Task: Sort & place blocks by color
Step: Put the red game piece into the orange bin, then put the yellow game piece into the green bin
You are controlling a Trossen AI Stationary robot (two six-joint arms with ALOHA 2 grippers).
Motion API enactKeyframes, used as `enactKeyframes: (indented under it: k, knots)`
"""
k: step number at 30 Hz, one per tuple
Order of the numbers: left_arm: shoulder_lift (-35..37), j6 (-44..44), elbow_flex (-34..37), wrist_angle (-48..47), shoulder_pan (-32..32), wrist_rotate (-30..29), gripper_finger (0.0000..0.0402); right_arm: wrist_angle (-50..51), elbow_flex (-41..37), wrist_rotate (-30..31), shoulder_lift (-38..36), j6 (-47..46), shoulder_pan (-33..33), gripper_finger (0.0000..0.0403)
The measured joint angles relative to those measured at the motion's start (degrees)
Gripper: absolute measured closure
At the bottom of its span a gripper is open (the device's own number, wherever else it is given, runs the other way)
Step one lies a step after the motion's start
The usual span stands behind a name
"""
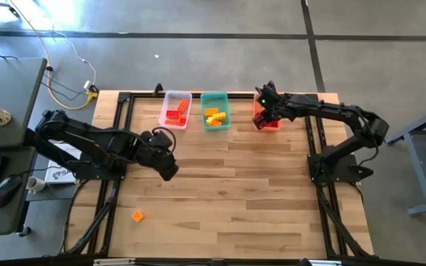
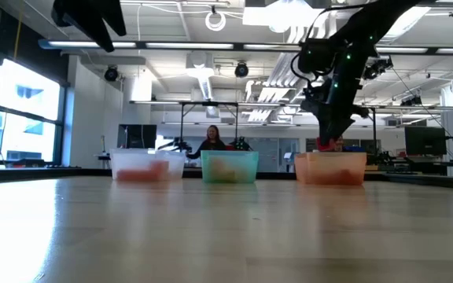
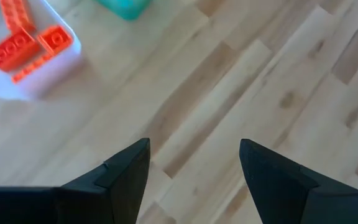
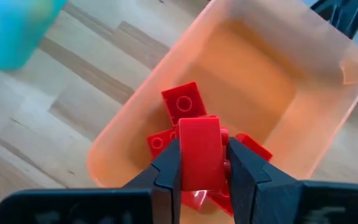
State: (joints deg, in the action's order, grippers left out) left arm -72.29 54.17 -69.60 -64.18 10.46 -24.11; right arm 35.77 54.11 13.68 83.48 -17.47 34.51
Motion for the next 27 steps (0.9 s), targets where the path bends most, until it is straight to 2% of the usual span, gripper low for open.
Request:
enactKeyframes:
  k: [10,16,27]
  knots:
    - [0.0,11.86,6.62,-2.1,8.66,5.41,0.0165,-0.18,-0.02,-6.41,0.11,2.4,5.48,0.0297]
    - [0.0,23.21,9.48,-2.12,15.1,9.8,0.0165,-0.24,-0.02,-8.31,0.15,4.5,6.51,0.0277]
    - [0.0,41.49,13.25,-2.03,22.76,26.02,0.0165,-2.82,0.1,-8.77,0.15,4.28,6.62,0.0193]
